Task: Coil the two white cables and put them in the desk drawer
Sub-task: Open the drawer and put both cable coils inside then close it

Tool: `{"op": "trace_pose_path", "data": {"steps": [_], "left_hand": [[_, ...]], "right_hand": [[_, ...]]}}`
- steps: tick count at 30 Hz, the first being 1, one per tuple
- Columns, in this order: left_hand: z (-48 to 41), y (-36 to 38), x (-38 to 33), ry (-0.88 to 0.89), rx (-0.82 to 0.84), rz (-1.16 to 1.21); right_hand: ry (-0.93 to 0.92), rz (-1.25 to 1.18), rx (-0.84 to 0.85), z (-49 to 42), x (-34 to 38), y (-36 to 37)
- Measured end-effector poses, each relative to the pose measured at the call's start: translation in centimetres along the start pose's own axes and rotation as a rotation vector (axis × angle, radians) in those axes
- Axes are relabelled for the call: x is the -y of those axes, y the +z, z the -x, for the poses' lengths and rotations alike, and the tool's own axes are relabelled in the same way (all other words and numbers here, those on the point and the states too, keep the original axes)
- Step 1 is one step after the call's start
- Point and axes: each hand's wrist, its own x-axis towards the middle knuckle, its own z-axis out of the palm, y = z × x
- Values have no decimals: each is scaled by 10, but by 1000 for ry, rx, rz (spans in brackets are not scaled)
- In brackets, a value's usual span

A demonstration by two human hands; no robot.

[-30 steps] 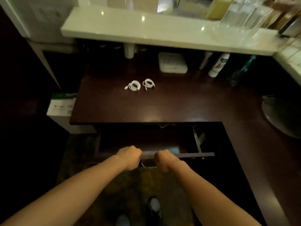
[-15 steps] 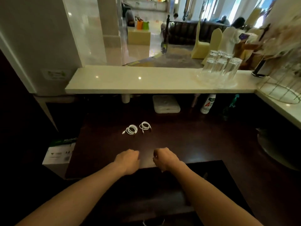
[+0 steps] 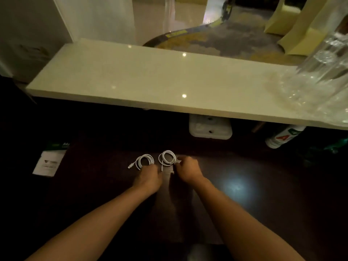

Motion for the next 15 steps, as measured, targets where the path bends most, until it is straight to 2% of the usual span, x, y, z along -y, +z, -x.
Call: {"op": "trace_pose_path", "data": {"steps": [4, 9, 15], "left_hand": [[-41, 36, 11, -106, -27, 253], [-41, 29, -5, -173, -89, 451], [-42, 31, -13, -206, -36, 523]], "right_hand": [[45, -21, -40, -49, -1, 21], [10, 106, -105, -62, 0, 34], [31, -28, -107, -50, -7, 32]]}}
